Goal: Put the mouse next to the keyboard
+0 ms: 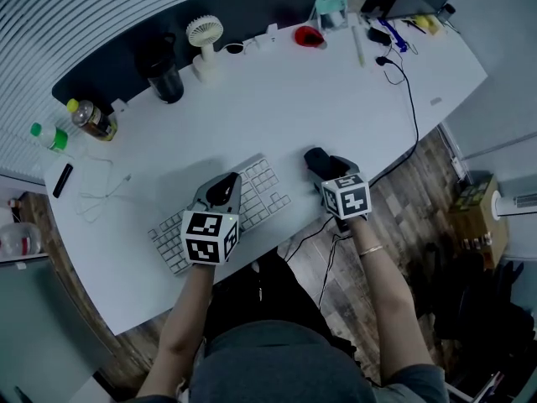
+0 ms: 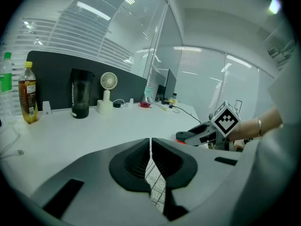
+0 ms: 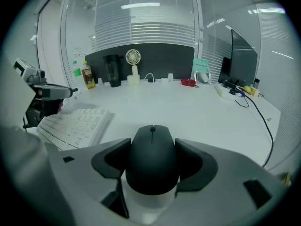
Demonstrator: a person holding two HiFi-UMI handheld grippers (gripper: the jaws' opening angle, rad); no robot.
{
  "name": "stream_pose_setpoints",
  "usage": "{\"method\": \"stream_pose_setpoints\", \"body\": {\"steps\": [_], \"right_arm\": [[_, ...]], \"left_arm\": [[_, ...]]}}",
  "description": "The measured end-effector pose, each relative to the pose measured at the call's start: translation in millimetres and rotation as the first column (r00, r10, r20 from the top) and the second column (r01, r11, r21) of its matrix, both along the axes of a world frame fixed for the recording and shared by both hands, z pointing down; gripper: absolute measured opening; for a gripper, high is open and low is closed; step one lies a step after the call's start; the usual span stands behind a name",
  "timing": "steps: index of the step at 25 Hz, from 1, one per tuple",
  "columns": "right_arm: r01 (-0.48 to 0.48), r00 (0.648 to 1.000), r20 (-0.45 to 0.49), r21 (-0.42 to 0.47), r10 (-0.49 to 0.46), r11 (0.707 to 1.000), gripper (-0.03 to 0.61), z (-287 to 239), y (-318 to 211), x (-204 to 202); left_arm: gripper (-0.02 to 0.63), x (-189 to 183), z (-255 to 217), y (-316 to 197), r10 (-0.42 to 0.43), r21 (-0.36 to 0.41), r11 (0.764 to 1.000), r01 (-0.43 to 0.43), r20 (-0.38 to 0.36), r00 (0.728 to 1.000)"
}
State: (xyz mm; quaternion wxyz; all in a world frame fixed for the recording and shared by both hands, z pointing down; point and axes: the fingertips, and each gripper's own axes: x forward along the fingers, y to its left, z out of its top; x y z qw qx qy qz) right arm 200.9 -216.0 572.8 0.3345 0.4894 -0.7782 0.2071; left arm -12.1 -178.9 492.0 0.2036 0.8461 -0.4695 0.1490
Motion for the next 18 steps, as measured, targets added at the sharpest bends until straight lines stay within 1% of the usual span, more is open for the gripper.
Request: {"method": "stream_pose_setpoints", "body": {"steps": [10,18], "right_arm": [[0.032,0.999,0.008,-0.013,-0.031,0.999,0.298,8.3,-16.1,2.6],[0.03,0.999,0.031,-0.025,-0.029,0.999,0.299,14.6,-19.1,5.1]], "left_arm": [[0.029,3.6,2.5,-11.6,-0.036,-0.009,0.999,0.036,0.005,0.999],[0.029,5.0,5.1,-14.0,-0.047,-0.019,0.999,0.047,0.011,0.999]]}}
